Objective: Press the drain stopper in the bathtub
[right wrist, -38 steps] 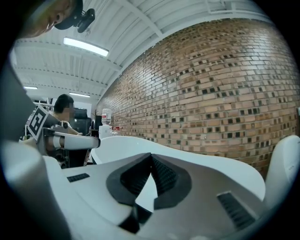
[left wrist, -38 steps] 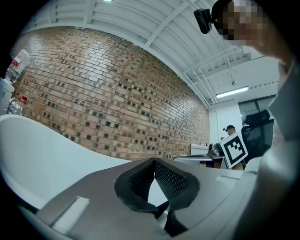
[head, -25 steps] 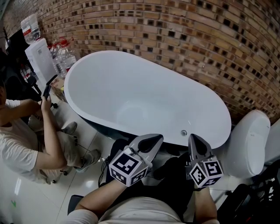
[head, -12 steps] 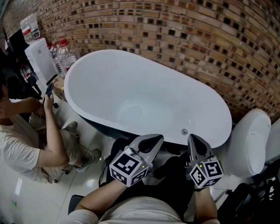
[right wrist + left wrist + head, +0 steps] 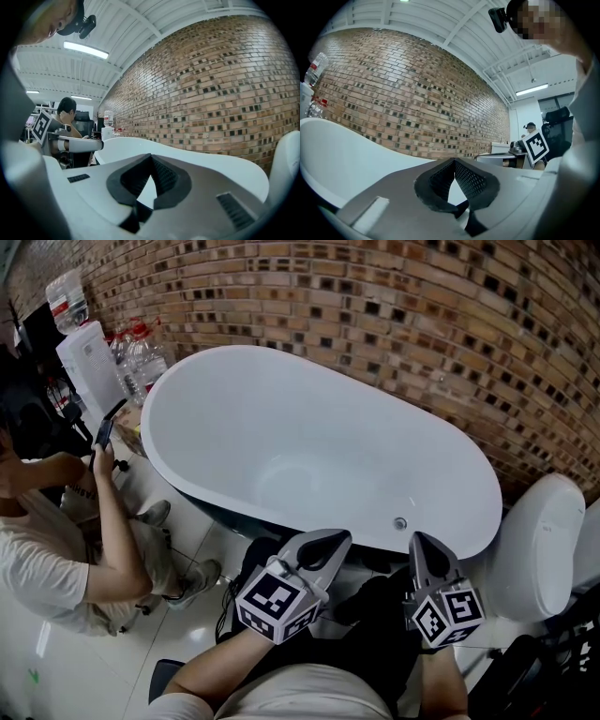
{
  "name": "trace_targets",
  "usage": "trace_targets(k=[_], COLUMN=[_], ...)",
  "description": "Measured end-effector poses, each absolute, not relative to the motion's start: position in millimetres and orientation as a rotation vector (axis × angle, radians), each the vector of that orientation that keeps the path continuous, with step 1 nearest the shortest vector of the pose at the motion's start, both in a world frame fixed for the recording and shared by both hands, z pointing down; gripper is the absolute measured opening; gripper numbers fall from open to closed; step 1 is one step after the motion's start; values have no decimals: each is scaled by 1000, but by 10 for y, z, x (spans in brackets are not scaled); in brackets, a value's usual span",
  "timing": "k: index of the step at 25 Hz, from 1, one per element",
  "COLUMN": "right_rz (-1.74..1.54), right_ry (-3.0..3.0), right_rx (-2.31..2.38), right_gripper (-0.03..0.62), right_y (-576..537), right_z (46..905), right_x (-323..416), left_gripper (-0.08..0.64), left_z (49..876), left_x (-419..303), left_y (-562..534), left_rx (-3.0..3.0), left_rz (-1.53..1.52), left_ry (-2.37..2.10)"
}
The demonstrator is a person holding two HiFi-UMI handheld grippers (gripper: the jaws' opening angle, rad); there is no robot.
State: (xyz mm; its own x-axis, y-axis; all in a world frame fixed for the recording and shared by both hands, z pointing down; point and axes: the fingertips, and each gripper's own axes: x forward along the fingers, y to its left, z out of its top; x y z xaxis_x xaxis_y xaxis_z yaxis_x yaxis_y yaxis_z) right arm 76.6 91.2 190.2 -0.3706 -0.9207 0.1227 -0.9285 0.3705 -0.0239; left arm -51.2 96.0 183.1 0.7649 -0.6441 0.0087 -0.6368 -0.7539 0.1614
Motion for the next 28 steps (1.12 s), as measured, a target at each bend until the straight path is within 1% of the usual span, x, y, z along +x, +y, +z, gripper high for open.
trace_targets(k=[28], right_rz=[124], right_ry=[-2516], right_rx=[1627], right_gripper=[17], right_y=[886], right_z=[2053], right_x=[599], left_gripper=[3], left_z=[1965], left_x=[-622], left_y=[957], left_rx=[2767], left_rz=[-66], left_ry=[-1030])
